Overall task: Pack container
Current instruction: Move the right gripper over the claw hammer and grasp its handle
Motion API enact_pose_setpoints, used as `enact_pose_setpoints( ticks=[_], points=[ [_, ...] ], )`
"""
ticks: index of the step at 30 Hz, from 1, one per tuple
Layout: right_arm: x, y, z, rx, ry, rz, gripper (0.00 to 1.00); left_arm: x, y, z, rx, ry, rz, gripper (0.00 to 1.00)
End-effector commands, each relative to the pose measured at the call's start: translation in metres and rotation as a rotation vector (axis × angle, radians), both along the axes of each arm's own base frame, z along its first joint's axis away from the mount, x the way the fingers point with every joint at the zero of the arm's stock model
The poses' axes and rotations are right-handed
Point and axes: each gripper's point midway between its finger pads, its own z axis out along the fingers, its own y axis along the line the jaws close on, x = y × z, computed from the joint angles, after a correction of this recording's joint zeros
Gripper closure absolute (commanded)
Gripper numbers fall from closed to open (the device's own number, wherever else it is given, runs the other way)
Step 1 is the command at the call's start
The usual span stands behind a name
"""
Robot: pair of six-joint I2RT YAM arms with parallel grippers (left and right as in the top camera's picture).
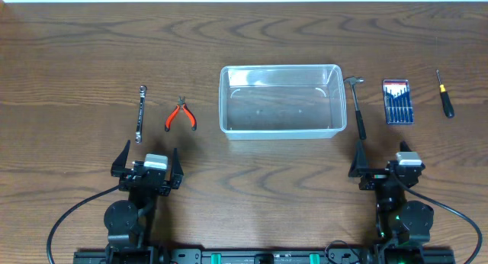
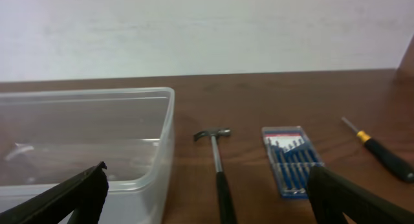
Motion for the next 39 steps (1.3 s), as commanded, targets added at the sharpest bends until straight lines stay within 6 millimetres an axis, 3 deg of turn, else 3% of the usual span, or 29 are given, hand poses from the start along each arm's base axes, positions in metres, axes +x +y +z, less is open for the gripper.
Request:
enact_pose_setpoints(
  ticks=[1, 3, 8, 12, 16, 18, 23, 26, 30, 33, 39],
  points=[
    [0.0, 0.006, -0.001, 0.093, 0.024, 0.023, 0.01, 0.001, 0.004, -0.015, -0.002, 0.033, 0.02, 0.02],
    [0.0, 0.004, 0.008, 0.078, 0.033, 0.015, 0.01, 0.001, 0.004, -0.014, 0.004, 0.029, 0.019, 0.02],
    [0.005, -0.013, 0.058, -0.005, 0.094, -0.059, 0.01, 0.0, 0.004, -0.017, 0.0, 0.039, 0.02, 0.02],
    [0.019, -0.025, 0.09, -0.01, 0.289, -0.096, 0.01, 0.001, 0.006, -0.026, -0.159, 0.089, 0.062, 0.02],
    [0.029, -0.032, 0.097, 0.011, 0.613, -0.112, 0.01, 0.002, 0.007, -0.042, -0.347, 0.171, 0.116, 0.02],
    [0.033, -0.033, 0.099, 0.022, 0.791, -0.106, 0.01, 0.002, 0.007, -0.044, -0.356, 0.196, 0.122, 0.02],
    [0.051, -0.025, 0.104, 0.062, 1.066, -0.043, 0.01, 0.009, 0.007, -0.021, -0.354, 0.108, 0.105, 0.02],
    [0.065, -0.026, 0.104, 0.054, 1.133, -0.028, 0.01, 0.012, 0.005, -0.002, -0.415, 0.047, 0.089, 0.02],
    [0.083, -0.033, 0.096, 0.008, 1.166, -0.03, 0.01, 0.005, 0.004, -0.01, -0.474, 0.151, 0.122, 0.02],
    [0.094, -0.04, 0.08, -0.029, 1.211, -0.036, 0.01, -0.008, 0.005, -0.011, -0.475, 0.268, 0.161, 0.02],
    [0.117, -0.038, 0.032, -0.095, 1.322, 0.05, 0.01, -0.015, 0.014, 0.012, -0.454, 0.363, 0.232, 0.02]
  ],
)
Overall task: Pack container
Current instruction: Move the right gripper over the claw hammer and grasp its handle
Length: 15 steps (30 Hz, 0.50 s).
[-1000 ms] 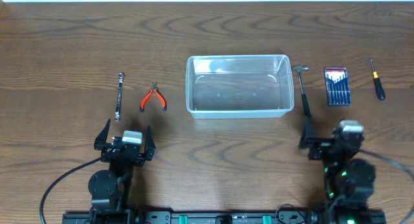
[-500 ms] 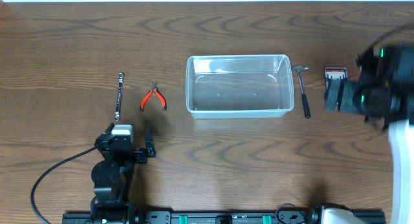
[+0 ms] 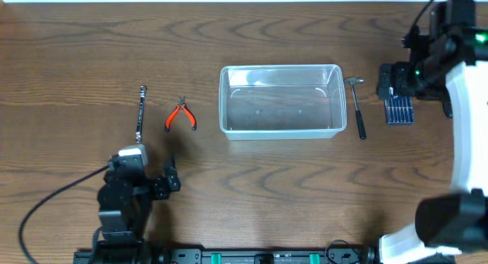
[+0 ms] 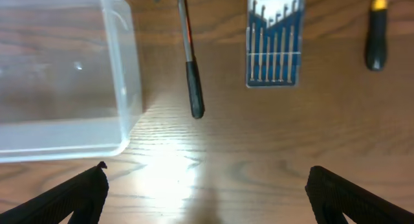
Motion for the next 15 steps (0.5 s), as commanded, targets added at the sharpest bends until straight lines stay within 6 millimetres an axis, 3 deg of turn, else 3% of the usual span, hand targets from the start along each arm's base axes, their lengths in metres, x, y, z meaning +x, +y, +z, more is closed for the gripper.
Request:
enact_pose_setpoints(
  ticks=[1, 8, 15],
  points=[
    [0.014, 0.001, -0.027, -0.022, 0.065, 0.102, 0.01, 0.003, 0.005, 0.022, -0.005, 0.018, 0.036, 0.02],
    [0.042, 0.018, -0.081, -0.03, 0.13, 0.306, 0.01, 0.005, -0.003, 0.013, -0.031, 0.16, -0.004, 0.02],
    [0.065, 0.029, -0.118, -0.033, 0.133, 0.353, 0.01, 0.006, -0.008, 0.011, -0.05, 0.199, -0.029, 0.02]
  ],
)
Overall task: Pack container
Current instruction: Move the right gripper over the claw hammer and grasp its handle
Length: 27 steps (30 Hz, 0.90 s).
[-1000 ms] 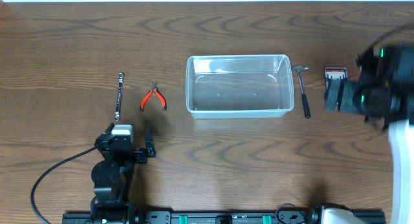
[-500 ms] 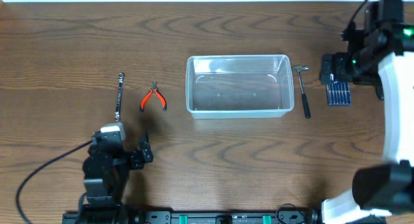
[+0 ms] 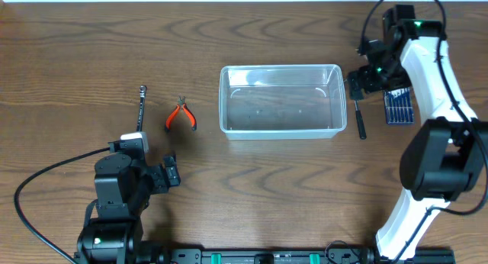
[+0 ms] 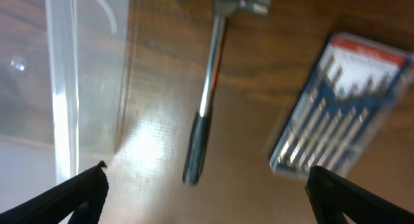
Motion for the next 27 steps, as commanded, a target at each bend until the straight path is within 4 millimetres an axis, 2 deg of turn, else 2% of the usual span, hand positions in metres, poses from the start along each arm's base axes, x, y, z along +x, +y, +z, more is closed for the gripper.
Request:
enact_pose_setpoints(
  ticks=[1, 11, 27],
  points=[
    [0.008, 0.006, -0.01, -0.001, 0.001, 0.056, 0.01, 0.003, -0.003, 0.015, -0.02, -0.032, -0.005, 0.02],
    [0.026, 0.005, -0.045, -0.002, 0.001, 0.063, 0.01, 0.001, -0.002, 0.012, -0.02, -0.016, -0.004, 0.02],
    [0.051, 0.005, -0.064, -0.004, -0.068, 0.058, 0.01, 0.001, -0.001, 0.012, -0.013, -0.016, 0.004, 0.02]
  ],
)
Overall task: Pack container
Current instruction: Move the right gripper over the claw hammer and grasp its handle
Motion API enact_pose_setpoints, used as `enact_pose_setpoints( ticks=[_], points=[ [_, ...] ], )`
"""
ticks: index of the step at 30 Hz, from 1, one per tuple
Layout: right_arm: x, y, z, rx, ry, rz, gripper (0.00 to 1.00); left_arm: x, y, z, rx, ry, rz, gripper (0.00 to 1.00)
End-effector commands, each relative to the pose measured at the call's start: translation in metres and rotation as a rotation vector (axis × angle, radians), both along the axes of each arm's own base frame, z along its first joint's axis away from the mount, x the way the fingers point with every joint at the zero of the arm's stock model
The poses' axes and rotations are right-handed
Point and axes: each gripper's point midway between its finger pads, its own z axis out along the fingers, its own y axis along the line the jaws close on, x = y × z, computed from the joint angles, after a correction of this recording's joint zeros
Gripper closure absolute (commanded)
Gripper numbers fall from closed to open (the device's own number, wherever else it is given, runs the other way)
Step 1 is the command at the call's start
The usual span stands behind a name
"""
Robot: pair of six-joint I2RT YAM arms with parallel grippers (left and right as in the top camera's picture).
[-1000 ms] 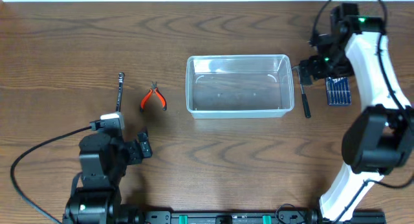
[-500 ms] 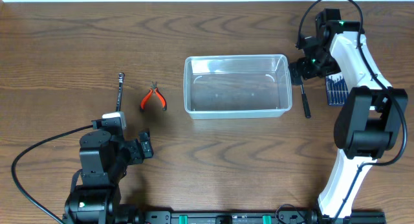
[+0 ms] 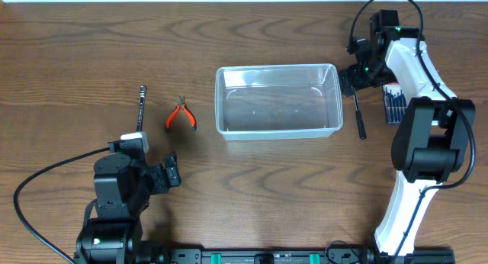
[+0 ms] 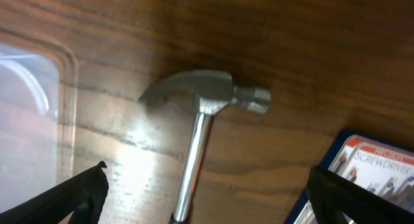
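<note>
An empty clear plastic container (image 3: 278,101) sits mid-table. To its right lies a small hammer (image 3: 359,117), steel head (image 4: 207,94) away from me and black handle towards me. My right gripper (image 3: 355,79) (image 4: 207,185) hangs open low over the head end, one finger on each side of the shaft and touching nothing. A blue screwdriver set (image 3: 394,104) (image 4: 372,179) lies right of the hammer, half hidden by the arm. Red pliers (image 3: 181,115) and a wrench (image 3: 141,111) lie at the left. My left gripper (image 3: 162,178) is open near the front edge.
The right arm (image 3: 415,73) arcs over the table's right side and hides what lies under it. The container's right wall (image 4: 39,120) stands close to the left of the hammer head. The table's back edge runs just beyond the right gripper.
My right gripper has dropped closer to the table and now frames the hammer's head instead of its whole length. The container sits slightly further left. The left arm has not moved.
Both grippers were open, parked at the front edge. Then the right one was high over the screwdriver set and the left arm had turned. Then the right one was over the hammer beside the container, and now it straddles the shaft near the head.
</note>
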Motion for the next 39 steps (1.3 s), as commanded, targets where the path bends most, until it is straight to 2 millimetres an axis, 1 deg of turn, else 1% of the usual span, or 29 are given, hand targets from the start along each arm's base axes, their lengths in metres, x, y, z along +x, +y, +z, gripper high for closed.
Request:
enact_pose_setpoints(
  ticks=[1, 8, 14, 18, 23, 28, 31, 34, 39],
  points=[
    [0.005, 0.004, -0.008, 0.002, 0.001, 0.023, 0.01, 0.002, 0.002, 0.011, 0.003, -0.022, 0.009, 0.02],
    [0.004, 0.005, -0.028, 0.006, 0.033, 0.005, 0.01, 0.002, 0.002, 0.011, 0.003, -0.022, 0.009, 0.02],
    [0.001, 0.005, -0.04, 0.009, 0.058, -0.003, 0.01, 0.002, 0.002, 0.01, 0.003, -0.022, 0.009, 0.02],
    [0.001, 0.006, -0.044, 0.016, 0.066, -0.018, 0.02, 0.002, 0.002, 0.01, 0.003, -0.021, 0.009, 0.02],
    [0.0, 0.007, -0.045, 0.024, 0.069, -0.02, 0.08, 0.002, 0.002, 0.01, 0.003, -0.021, 0.009, 0.02],
    [0.0, 0.007, -0.045, 0.026, 0.07, -0.043, 0.16, 0.002, 0.002, 0.01, 0.003, -0.021, 0.009, 0.02],
    [-0.001, 0.007, -0.045, 0.026, 0.073, -0.043, 0.24, 0.002, 0.002, 0.01, 0.002, -0.021, 0.009, 0.02],
    [-0.001, 0.007, -0.045, 0.026, 0.072, -0.043, 0.38, 0.002, 0.002, 0.01, 0.002, -0.021, 0.009, 0.02],
    [-0.001, 0.007, -0.045, 0.026, 0.073, -0.043, 0.53, 0.002, 0.002, 0.01, 0.003, -0.021, 0.009, 0.02]
  ],
)
